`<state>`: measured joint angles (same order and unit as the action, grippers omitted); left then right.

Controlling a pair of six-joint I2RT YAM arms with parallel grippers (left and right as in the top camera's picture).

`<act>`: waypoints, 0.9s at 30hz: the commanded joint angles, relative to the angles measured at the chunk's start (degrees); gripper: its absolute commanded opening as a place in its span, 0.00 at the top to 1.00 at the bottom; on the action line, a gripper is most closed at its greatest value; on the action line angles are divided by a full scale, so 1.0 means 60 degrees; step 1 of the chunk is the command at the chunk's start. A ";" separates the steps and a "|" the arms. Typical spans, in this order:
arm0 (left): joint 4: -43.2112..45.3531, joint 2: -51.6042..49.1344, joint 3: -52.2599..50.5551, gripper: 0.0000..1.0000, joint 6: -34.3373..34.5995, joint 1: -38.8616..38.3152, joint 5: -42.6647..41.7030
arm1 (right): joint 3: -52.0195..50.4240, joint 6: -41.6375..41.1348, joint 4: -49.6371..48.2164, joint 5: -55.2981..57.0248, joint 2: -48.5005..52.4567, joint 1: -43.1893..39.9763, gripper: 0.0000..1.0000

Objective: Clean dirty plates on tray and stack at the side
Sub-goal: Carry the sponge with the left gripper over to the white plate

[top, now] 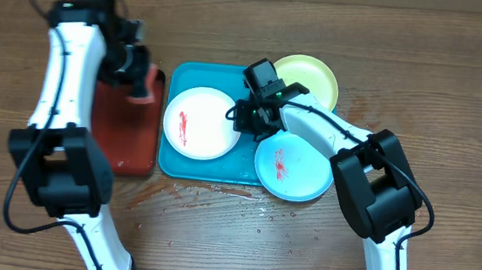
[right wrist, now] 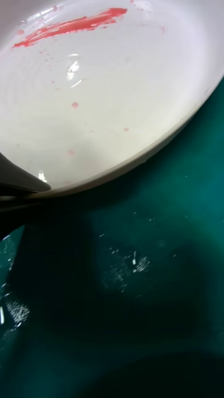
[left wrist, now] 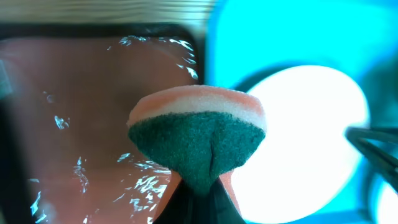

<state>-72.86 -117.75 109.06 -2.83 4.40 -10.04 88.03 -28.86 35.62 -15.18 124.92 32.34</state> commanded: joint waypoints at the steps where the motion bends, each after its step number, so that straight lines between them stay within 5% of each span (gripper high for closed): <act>1: 0.0149 0.0200 -0.0404 0.96 0.0066 -0.1162 -0.0350 | -0.0051 0.0047 0.0437 -0.0280 0.0364 -0.0222 0.96; 8: 0.1268 0.0200 -0.1636 0.96 0.1963 -0.2524 0.1228 | -0.0051 0.0047 0.0820 -0.0146 0.0364 -0.0433 0.96; 16: 0.2357 0.0200 -0.3180 0.96 0.3413 -0.3129 0.1960 | 0.0033 -0.0532 0.1424 0.2171 0.0233 -0.0463 0.96; 27: 0.5045 0.0200 -0.5366 0.96 0.3548 -0.3519 0.2069 | 0.0029 -0.0543 0.1406 0.2171 0.0237 -0.0379 0.96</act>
<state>-44.45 -115.96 79.46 17.26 -15.79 3.16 89.43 -31.81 43.09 -8.86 124.33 30.41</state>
